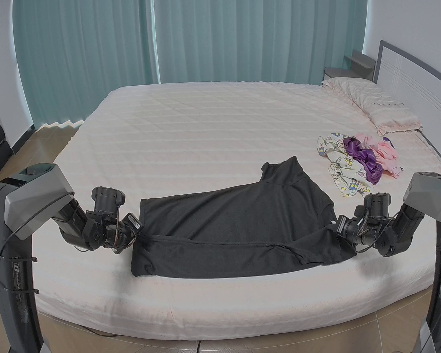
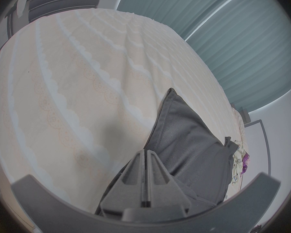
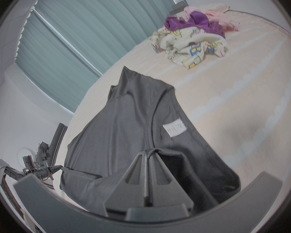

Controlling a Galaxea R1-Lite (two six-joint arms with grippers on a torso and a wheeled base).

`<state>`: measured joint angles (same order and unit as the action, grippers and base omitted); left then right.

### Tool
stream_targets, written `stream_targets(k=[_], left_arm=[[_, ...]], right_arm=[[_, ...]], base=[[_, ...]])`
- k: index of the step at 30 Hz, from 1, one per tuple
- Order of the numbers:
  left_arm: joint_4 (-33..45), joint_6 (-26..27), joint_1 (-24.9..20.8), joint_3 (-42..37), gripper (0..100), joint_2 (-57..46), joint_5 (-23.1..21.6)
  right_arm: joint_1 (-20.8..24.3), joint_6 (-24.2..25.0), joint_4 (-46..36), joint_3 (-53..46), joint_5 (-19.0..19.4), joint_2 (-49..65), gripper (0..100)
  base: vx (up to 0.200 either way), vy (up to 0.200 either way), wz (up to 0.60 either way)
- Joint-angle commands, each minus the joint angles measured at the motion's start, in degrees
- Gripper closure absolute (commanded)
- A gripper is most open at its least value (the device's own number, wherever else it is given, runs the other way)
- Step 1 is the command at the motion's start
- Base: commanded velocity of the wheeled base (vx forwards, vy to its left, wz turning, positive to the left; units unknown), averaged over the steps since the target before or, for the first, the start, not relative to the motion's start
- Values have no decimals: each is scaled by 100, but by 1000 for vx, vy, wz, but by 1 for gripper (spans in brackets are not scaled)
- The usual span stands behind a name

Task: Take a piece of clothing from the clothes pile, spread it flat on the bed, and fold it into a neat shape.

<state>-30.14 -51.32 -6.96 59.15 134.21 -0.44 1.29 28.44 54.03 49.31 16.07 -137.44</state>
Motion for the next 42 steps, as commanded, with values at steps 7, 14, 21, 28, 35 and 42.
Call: stream_targets(k=[7, 14, 21, 28, 35, 42], left_arm=[[-10, -1, -7, 44, 100, 44, 53], [-10, -36, -7, 70, 100, 53, 53], [8, -229, -25, 141, 100, 71, 88], [8, -238, -33, 141, 100, 71, 88], [-1, -238, -33, 132, 0, 71, 88], [-1, -176, 195, -545, 0, -571, -185]], right_arm=[[-94, 12, 301, 114, 19, -73, 100], [-94, 21, 433, 290, 2, -249, 100], [-156, 21, 591, 316, 2, -319, 100], [-173, 39, 635, 360, 2, -319, 100], [-164, 39, 626, 351, 2, -345, 0], [-358, 478, 714, 167, 2, -99, 0]], base=[[0, 0, 0], [0, 0, 0], [0, 0, 0], [0, 0, 0], [0, 0, 0], [0, 0, 0]])
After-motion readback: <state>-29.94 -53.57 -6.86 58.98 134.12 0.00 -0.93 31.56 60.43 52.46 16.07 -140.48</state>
